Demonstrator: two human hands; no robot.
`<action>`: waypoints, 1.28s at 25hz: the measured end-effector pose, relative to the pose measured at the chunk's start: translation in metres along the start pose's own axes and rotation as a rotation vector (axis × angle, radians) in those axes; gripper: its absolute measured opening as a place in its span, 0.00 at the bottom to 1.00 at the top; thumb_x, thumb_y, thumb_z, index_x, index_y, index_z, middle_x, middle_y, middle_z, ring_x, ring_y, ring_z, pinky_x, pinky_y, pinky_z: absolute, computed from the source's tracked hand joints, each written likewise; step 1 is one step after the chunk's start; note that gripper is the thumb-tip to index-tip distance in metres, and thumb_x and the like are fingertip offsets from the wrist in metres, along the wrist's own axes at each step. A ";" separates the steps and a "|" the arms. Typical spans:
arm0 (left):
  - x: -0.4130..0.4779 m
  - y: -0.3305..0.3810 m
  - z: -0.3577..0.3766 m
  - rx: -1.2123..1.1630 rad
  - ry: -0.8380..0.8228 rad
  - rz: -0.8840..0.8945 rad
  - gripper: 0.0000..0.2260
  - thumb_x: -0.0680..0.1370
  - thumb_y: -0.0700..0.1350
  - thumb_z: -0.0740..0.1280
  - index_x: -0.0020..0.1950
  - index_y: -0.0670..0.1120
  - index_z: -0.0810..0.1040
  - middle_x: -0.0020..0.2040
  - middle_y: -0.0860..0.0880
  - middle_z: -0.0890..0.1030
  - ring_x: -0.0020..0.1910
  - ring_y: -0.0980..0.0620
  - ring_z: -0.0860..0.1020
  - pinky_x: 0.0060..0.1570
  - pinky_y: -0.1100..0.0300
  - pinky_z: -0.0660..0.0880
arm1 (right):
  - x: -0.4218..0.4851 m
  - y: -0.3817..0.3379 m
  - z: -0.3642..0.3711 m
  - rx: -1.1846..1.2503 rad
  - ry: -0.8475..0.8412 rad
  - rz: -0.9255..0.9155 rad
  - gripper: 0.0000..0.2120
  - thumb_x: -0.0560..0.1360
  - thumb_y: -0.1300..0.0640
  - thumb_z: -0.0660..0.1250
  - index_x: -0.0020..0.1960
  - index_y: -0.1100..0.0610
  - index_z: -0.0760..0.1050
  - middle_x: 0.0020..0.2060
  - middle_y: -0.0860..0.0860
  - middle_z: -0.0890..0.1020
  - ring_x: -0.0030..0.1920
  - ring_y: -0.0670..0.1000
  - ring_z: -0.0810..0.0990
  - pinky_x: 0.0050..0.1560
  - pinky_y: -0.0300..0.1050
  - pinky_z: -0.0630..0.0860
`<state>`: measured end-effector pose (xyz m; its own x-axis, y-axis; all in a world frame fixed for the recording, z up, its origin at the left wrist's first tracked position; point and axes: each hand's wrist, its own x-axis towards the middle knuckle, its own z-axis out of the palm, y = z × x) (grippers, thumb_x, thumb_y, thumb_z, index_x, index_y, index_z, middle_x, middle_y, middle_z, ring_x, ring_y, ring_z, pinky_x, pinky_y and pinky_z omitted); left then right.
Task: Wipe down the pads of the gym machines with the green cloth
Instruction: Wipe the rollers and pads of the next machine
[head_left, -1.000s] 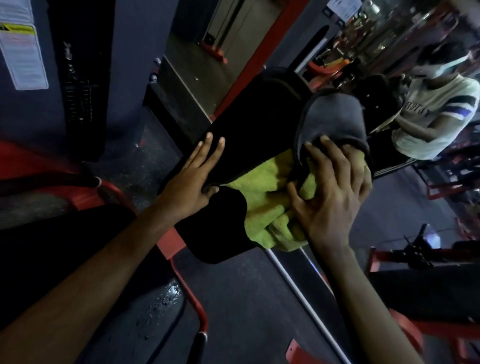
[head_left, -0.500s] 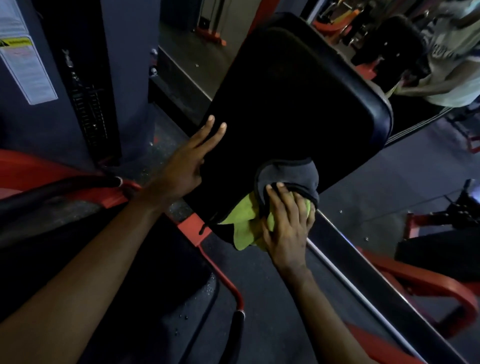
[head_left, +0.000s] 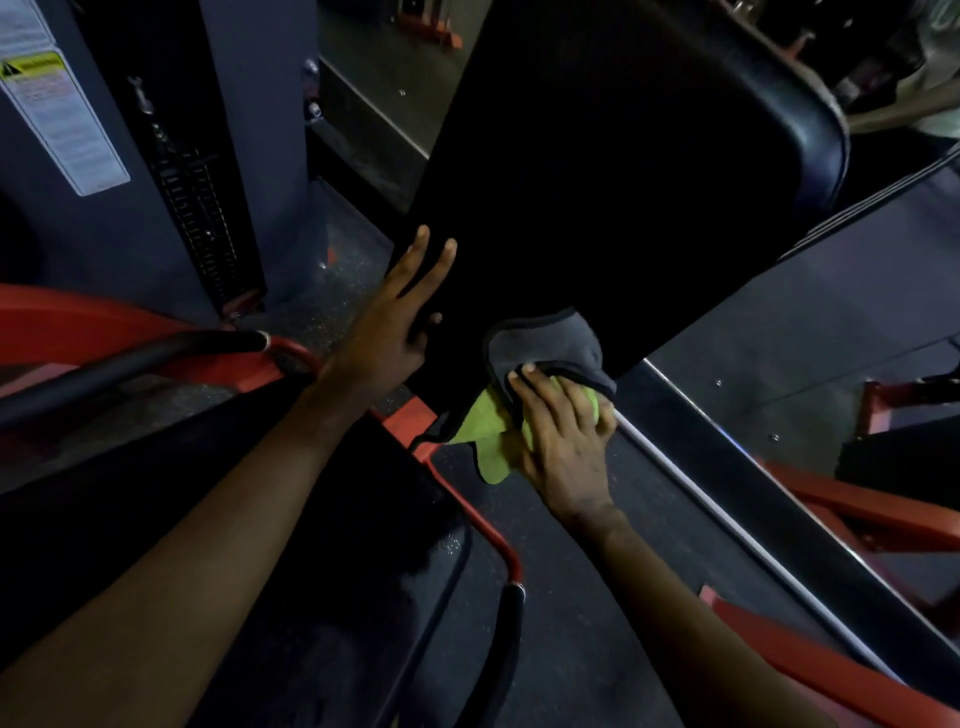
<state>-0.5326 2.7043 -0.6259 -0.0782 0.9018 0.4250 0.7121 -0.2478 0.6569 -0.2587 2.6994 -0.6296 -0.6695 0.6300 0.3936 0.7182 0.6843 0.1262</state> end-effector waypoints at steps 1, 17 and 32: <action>-0.003 -0.001 0.001 -0.006 -0.003 -0.011 0.36 0.77 0.31 0.64 0.82 0.48 0.56 0.83 0.48 0.48 0.81 0.48 0.54 0.70 0.75 0.54 | -0.002 -0.003 0.005 -0.004 -0.033 -0.027 0.31 0.75 0.49 0.63 0.78 0.51 0.65 0.77 0.47 0.65 0.72 0.53 0.66 0.69 0.55 0.57; -0.200 -0.110 0.048 0.236 -0.178 -0.622 0.21 0.79 0.41 0.61 0.73 0.40 0.73 0.75 0.40 0.69 0.75 0.40 0.66 0.74 0.46 0.64 | -0.034 -0.094 0.072 0.551 -0.433 0.148 0.20 0.78 0.53 0.63 0.70 0.46 0.74 0.75 0.47 0.70 0.75 0.53 0.65 0.68 0.55 0.63; -0.203 -0.104 0.047 0.315 -0.211 -0.599 0.23 0.78 0.45 0.59 0.72 0.42 0.73 0.75 0.42 0.70 0.76 0.43 0.65 0.74 0.46 0.64 | -0.061 -0.153 0.104 0.868 -0.374 0.572 0.23 0.70 0.58 0.74 0.65 0.51 0.77 0.60 0.54 0.81 0.59 0.60 0.81 0.58 0.53 0.79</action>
<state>-0.5587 2.5632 -0.8099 -0.4058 0.9080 -0.1041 0.7591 0.3982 0.5149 -0.3475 2.5939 -0.7673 -0.4011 0.9069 -0.1289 0.6610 0.1892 -0.7261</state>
